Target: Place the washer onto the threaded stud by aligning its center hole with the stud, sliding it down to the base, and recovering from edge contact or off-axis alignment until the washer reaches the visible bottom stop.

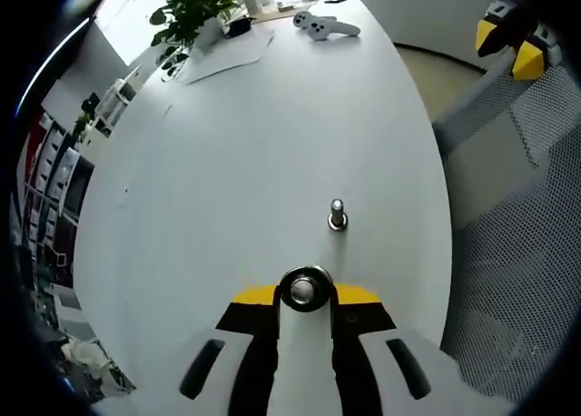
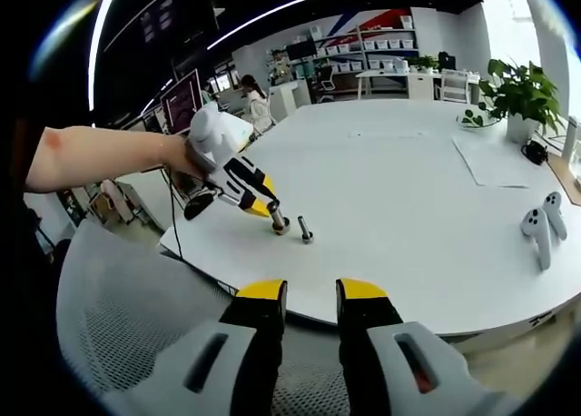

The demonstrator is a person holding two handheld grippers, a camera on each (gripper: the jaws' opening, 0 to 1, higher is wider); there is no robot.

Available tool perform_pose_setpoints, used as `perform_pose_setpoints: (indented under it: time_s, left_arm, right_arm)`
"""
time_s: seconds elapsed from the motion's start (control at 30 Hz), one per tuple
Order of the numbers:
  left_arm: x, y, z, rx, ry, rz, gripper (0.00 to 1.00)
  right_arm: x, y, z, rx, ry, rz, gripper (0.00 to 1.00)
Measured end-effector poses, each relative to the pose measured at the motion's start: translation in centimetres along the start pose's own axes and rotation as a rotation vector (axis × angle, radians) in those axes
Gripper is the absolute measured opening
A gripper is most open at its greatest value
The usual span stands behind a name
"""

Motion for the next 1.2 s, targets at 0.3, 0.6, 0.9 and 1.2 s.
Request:
perform_pose_setpoints:
  time_s: [0.3, 0.6, 0.9, 1.2]
  left_arm:
    - [0.1, 1.0, -0.1, -0.033, 0.027, -0.028, 0.19]
    - [0.3, 2.1, -0.2, -0.056, 0.029, -0.049, 0.19]
    - [0.5, 2.9, -0.4, -0.067, 0.019, -0.062, 0.19]
    - [0.9, 3.4, -0.5, -0.082, 0.014, -0.06, 0.19]
  right_arm:
    - [0.0, 0.0, 0.0, 0.003, 0.003, -0.004, 0.25]
    - [0.1, 0.0, 0.0, 0.007, 0.009, -0.007, 0.25]
    - [0.1, 0.0, 0.0, 0.003, 0.01, -0.006, 0.25]
    - [0.1, 0.0, 0.0, 0.005, 0.011, -0.005, 0.25]
Point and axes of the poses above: the point that each gripper's makers call its tool centre point, and the gripper's own axes: y roughly forward along the fingers, x roughly to its right, z roughly out of its top, the point moved 10 cm from there along -y, roughly backward along the fingers, and after that the axes turned 15 degrees about z, right-handed, at the moved point
